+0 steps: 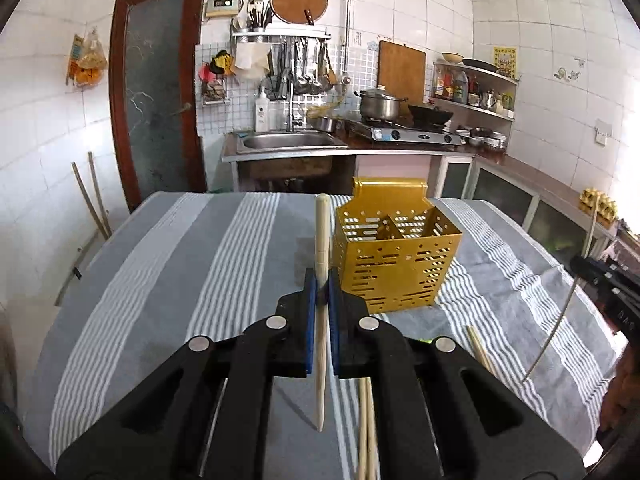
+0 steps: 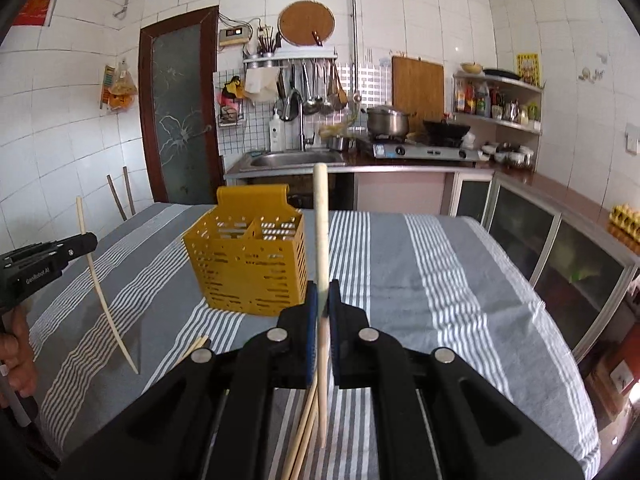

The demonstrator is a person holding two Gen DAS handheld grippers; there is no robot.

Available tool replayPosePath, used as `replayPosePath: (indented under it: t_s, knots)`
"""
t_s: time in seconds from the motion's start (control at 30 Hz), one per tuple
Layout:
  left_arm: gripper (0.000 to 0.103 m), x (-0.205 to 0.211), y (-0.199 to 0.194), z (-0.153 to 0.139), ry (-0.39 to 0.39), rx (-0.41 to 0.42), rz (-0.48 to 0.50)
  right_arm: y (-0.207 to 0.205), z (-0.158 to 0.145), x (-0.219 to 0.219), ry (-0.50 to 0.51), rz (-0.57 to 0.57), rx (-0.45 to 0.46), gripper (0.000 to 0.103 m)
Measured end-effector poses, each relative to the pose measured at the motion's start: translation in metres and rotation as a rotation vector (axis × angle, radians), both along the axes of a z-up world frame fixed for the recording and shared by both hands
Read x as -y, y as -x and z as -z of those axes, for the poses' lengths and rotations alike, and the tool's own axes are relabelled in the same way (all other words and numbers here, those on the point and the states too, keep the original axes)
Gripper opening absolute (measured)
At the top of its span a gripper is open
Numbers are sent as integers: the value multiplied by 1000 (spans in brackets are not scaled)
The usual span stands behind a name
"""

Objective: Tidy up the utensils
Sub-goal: 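Lift the chopstick with the left tool and carry it over the yellow caddy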

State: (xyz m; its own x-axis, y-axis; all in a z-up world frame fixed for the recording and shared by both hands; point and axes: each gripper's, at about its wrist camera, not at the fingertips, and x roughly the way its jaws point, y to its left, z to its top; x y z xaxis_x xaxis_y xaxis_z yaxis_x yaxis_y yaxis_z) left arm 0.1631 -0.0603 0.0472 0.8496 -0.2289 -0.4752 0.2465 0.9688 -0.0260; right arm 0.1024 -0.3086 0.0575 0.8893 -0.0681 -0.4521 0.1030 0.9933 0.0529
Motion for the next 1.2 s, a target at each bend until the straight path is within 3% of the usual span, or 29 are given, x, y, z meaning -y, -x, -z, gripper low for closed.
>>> replayPosePath:
  t_s: [0.13,0.43,0.67,0.97,1.2]
  knots:
    - [5,2,0,-10,-1,35,-6,-2,-13,1,12,2,31,6]
    - [5,14,-21,-66,50,181,2,-28,-58,-3,23,-23,154,6]
    - [5,36,-44,-95,22,265,1,-59,-80,-10,50,-31,202,6]
    - [5,61,-80,-113,19,293,5,-99,-104,-22,52,-59,250,6]
    - [5,77,-98,-118,25,309,2,-127,-106,-23,38,-67,255,6]
